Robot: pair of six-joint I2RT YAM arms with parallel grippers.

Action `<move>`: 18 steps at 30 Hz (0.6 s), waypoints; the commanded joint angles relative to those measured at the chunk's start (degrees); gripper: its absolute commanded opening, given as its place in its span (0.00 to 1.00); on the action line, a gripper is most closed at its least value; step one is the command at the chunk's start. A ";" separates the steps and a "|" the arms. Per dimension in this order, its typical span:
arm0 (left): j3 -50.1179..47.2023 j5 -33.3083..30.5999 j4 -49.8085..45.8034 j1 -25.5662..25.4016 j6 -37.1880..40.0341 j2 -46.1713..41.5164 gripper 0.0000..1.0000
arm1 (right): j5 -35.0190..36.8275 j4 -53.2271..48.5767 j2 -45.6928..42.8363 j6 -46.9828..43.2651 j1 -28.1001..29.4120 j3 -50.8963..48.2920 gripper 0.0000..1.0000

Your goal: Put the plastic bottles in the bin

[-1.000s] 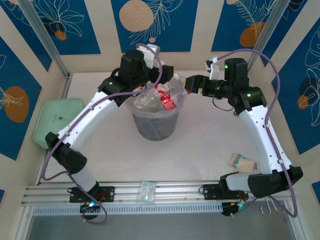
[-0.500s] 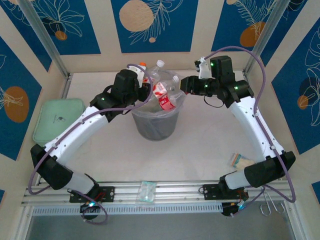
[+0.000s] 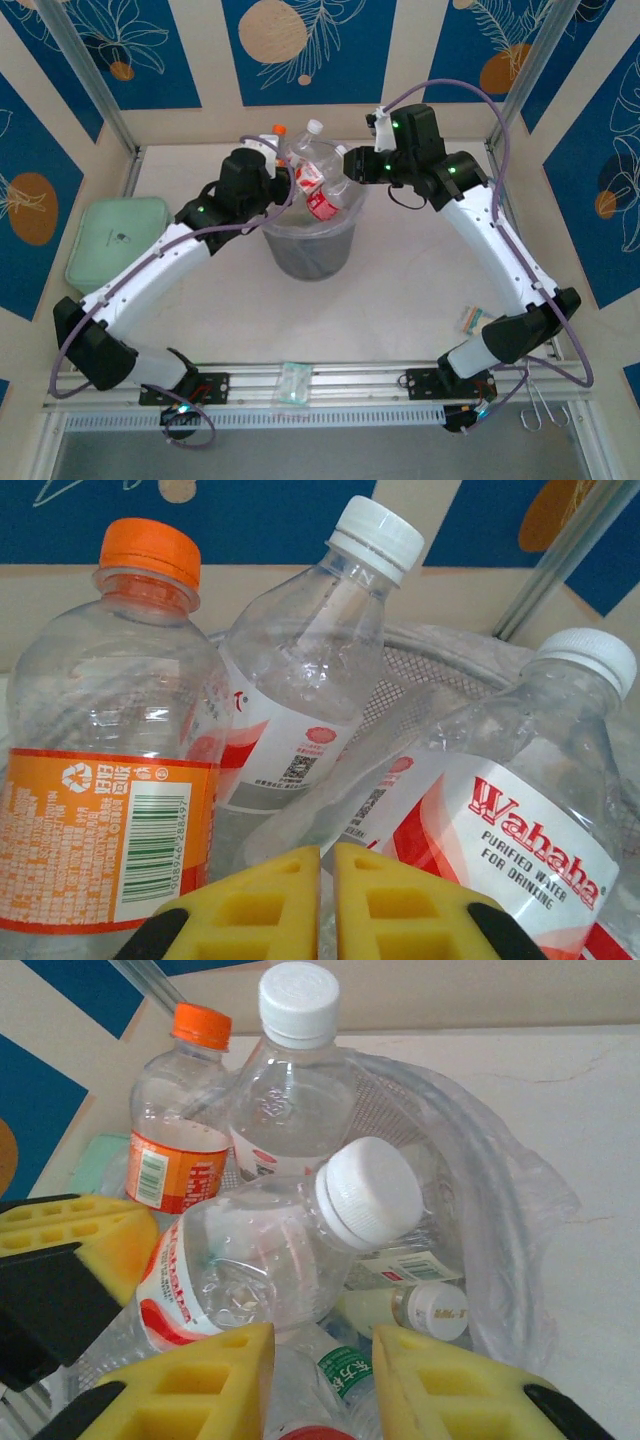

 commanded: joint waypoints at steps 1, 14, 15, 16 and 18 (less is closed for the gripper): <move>-6.08 1.32 -8.93 -0.14 -3.09 0.59 0.12 | -2.07 -4.96 5.68 -0.99 3.62 -3.29 0.29; -2.00 4.08 -7.95 -0.01 -0.45 1.86 0.21 | -5.74 -4.09 1.99 0.30 1.80 -3.90 0.41; -1.18 4.42 -8.07 -0.03 0.09 1.77 0.24 | -6.27 -4.20 1.05 0.34 0.96 -3.56 0.46; -0.30 4.48 -8.47 -0.04 0.63 1.68 0.28 | -6.87 -4.18 0.27 0.34 0.20 -3.24 0.51; 2.15 4.57 -9.55 -0.01 2.27 1.44 0.36 | -8.35 -4.12 -1.32 0.27 -1.52 -2.53 0.59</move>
